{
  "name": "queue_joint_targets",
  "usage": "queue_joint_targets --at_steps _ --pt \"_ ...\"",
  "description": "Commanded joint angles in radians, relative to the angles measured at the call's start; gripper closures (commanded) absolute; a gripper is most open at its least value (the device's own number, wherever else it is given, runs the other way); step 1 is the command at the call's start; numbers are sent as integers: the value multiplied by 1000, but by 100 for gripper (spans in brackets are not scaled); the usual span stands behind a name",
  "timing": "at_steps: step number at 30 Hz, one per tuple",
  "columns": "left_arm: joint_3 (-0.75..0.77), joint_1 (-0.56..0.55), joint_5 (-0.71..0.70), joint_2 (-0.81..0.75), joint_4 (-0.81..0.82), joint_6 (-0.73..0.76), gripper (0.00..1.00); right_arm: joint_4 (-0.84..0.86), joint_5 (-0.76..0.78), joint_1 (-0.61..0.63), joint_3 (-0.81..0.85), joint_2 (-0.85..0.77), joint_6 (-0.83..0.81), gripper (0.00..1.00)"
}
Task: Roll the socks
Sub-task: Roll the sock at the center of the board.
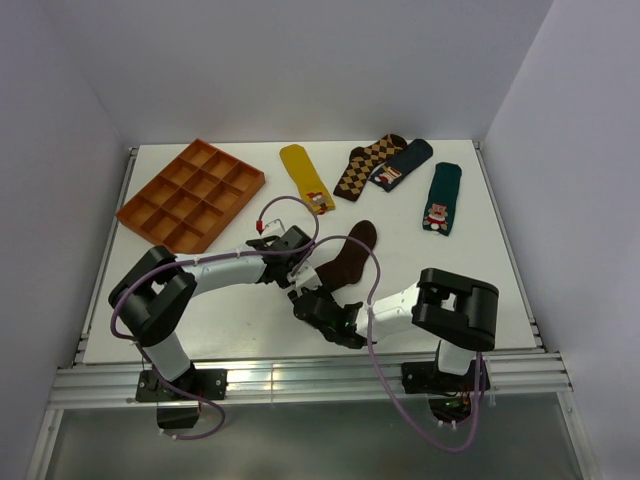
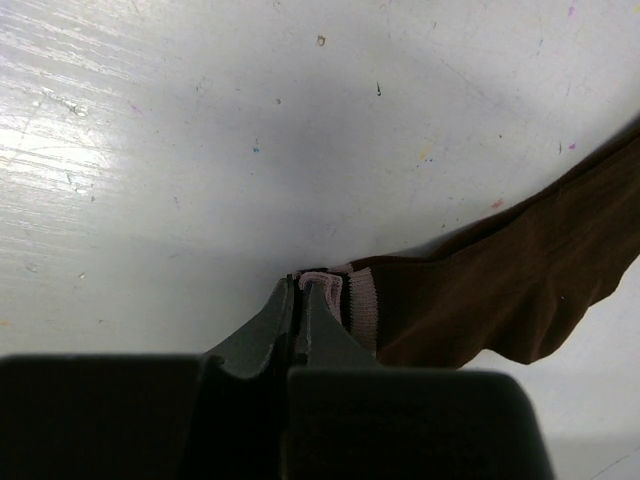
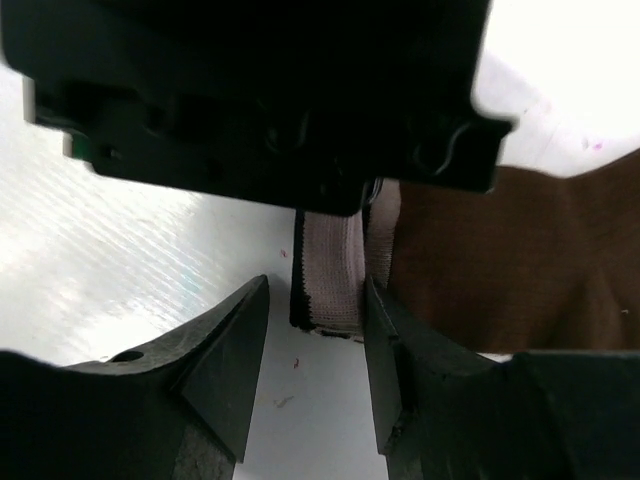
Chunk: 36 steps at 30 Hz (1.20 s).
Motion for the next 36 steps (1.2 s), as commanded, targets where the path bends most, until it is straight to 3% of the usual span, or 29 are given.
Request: queue_joint_targets --at_steps 1,9,20,24,25,31,36 --pt "7 -22 13 24 -57 22 100 8 -66 -16 26 39 26 51" --pt "-1 -16 36 33 -37 17 100 5 -95 -56 25 59 52 58" --pt "-55 -4 22 -47 -3 -38 97 -90 -133 -88 25 5 127 100" --pt "-154 25 34 -145 112 -87 82 -90 -230 -133 -9 -54 172 100" --pt "-174 31 37 -165 132 -102 73 -90 -253 -142 -17 -65 183 100" --pt "-299 58 39 -303 296 -150 43 -66 -428 -219 -75 -134 241 100" --pt "-398 61 54 -352 449 -174 36 -17 -565 -262 -113 -171 293 100"
